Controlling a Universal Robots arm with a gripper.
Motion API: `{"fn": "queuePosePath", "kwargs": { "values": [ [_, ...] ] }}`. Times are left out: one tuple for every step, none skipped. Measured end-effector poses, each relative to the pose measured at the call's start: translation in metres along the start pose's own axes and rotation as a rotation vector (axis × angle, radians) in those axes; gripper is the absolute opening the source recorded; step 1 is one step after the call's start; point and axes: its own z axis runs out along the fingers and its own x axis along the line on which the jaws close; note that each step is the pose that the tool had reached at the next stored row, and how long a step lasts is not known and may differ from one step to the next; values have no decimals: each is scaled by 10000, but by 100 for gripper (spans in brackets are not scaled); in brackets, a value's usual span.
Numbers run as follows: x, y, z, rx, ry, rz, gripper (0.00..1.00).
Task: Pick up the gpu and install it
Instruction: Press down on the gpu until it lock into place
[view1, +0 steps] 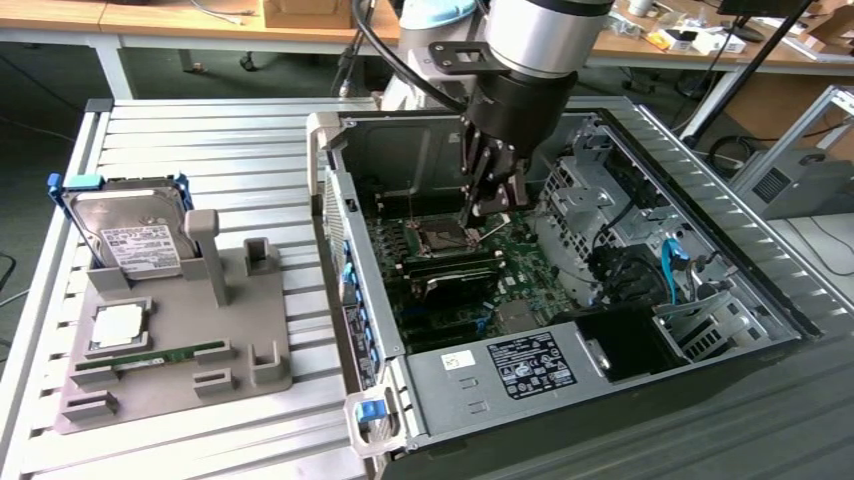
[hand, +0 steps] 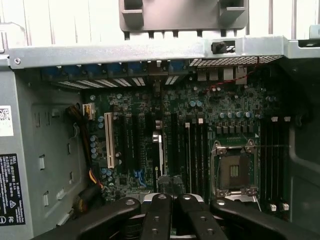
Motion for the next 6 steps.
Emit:
{"fn": "queuePosePath", "kwargs": {
  "values": [
    [0, 0, 0, 0, -1, 1, 11],
    [0, 0, 0, 0, 0, 1, 11],
    [-1, 0, 0, 0, 0, 1, 11],
    [-1, 0, 0, 0, 0, 1, 11],
    [-1, 0, 0, 0, 0, 1, 11],
    [-1, 0, 0, 0, 0, 1, 11]
  ]
}}
